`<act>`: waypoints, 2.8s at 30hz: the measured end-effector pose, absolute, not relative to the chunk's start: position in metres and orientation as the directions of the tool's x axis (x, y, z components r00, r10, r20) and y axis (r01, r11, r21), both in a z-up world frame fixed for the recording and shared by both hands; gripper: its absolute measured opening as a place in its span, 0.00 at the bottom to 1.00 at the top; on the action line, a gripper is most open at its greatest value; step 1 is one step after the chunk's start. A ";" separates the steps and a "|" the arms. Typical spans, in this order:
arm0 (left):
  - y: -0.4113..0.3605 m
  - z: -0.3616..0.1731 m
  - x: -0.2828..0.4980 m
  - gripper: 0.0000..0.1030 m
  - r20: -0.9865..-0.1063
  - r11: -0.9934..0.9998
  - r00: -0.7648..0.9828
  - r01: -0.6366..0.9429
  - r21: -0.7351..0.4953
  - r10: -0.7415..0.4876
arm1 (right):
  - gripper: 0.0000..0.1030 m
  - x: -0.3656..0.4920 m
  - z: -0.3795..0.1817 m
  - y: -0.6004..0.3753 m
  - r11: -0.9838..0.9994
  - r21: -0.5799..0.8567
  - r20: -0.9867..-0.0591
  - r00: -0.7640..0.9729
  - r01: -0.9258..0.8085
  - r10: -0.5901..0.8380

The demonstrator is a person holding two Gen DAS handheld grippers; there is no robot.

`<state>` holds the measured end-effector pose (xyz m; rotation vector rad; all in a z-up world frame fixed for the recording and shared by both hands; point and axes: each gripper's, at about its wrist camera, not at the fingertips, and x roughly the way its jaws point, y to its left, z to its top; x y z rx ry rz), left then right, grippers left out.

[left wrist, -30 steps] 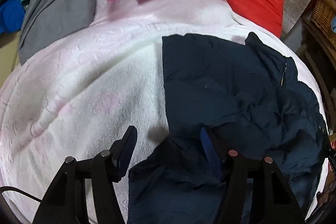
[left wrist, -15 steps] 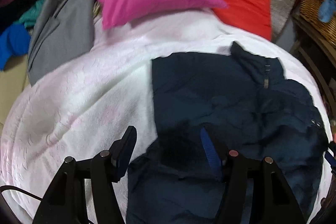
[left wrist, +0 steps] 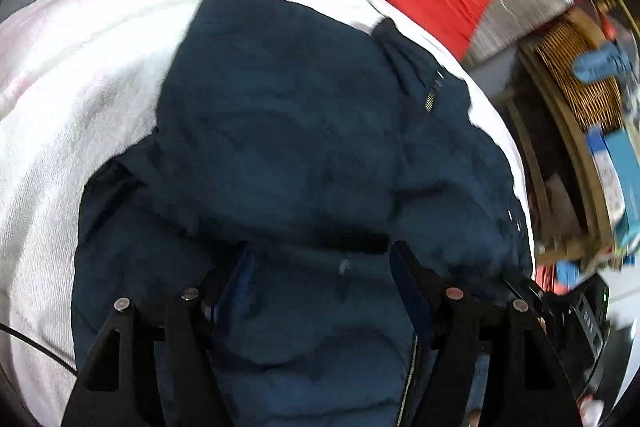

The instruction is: Fold large clothes

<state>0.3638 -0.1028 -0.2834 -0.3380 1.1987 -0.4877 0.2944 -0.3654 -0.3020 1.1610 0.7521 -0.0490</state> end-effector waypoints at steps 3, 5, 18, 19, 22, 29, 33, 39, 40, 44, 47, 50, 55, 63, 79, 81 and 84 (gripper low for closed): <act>-0.101 -0.287 0.368 0.72 -0.791 0.839 0.283 0.140 -0.526 -0.543 | 0.71 0.305 -0.304 -0.367 0.401 0.819 -0.544 0.779 0.412 0.312; -0.099 -0.290 0.372 0.73 -0.787 0.835 0.285 0.116 -0.539 -0.547 | 0.71 0.310 -0.307 -0.371 0.378 0.821 -0.545 0.785 0.428 0.295; -0.096 -0.289 0.377 0.36 -0.759 0.832 0.370 0.082 -0.548 -0.536 | 0.29 0.325 -0.295 -0.367 0.497 0.758 -0.569 0.801 0.422 0.187; -0.095 -0.287 0.377 0.35 -0.752 0.828 0.375 0.087 -0.554 -0.542 | 0.28 0.324 -0.291 -0.368 0.504 0.757 -0.562 0.807 0.415 0.179; -0.093 -0.275 0.375 0.34 -0.723 0.818 0.409 0.119 -0.563 -0.557 | 0.28 0.321 -0.275 -0.365 0.550 0.746 -0.528 0.837 0.376 0.144; -0.099 -0.294 0.379 0.40 -0.807 0.874 0.348 0.091 -0.477 -0.477 | 0.30 0.320 -0.308 -0.377 0.451 0.793 -0.549 0.801 0.409 0.238; -0.098 -0.287 0.376 0.48 -0.821 0.892 0.355 0.107 -0.440 -0.448 | 0.45 0.309 -0.300 -0.388 0.428 0.800 -0.557 0.784 0.420 0.273; -0.090 -0.270 0.360 0.56 -0.837 0.903 0.340 0.165 -0.396 -0.429 | 0.59 0.261 -0.281 -0.421 0.421 0.796 -0.559 0.796 0.435 0.234; -0.085 -0.268 0.357 0.56 -0.833 0.898 0.336 0.168 -0.405 -0.439 | 0.59 0.253 -0.280 -0.427 0.412 0.795 -0.560 0.798 0.444 0.221; -0.064 -0.256 0.354 0.56 -0.820 0.909 0.393 0.166 -0.382 -0.416 | 0.65 0.222 -0.267 -0.458 0.423 0.752 -0.586 0.807 0.506 0.076; -0.042 -0.245 0.359 0.58 -0.803 0.930 0.471 0.131 -0.345 -0.364 | 0.67 0.214 -0.262 -0.477 0.459 0.685 -0.620 0.784 0.566 -0.041; -0.028 -0.244 0.368 0.63 -0.794 0.942 0.517 0.085 -0.326 -0.321 | 0.69 0.226 -0.270 -0.493 0.489 0.648 -0.648 0.760 0.584 -0.049; -0.020 -0.260 0.391 0.67 -0.798 0.938 0.510 0.058 -0.341 -0.322 | 0.69 0.256 -0.292 -0.507 0.493 0.659 -0.654 0.756 0.568 0.003; -0.040 -0.279 0.412 0.71 -0.816 0.923 0.445 0.071 -0.377 -0.368 | 0.76 0.284 -0.305 -0.510 0.513 0.656 -0.674 0.735 0.553 0.070; -0.065 -0.279 0.414 0.23 -0.800 0.920 0.456 0.160 -0.358 -0.391 | 0.36 0.302 -0.292 -0.481 0.672 0.511 -0.721 0.693 0.537 -0.005; -0.062 -0.272 0.413 0.19 -0.787 0.917 0.474 0.160 -0.365 -0.395 | 0.33 0.301 -0.280 -0.478 0.686 0.502 -0.704 0.709 0.527 -0.030; -0.060 -0.265 0.412 0.18 -0.775 0.917 0.492 0.165 -0.364 -0.396 | 0.32 0.292 -0.269 -0.479 0.686 0.525 -0.648 0.759 0.504 -0.062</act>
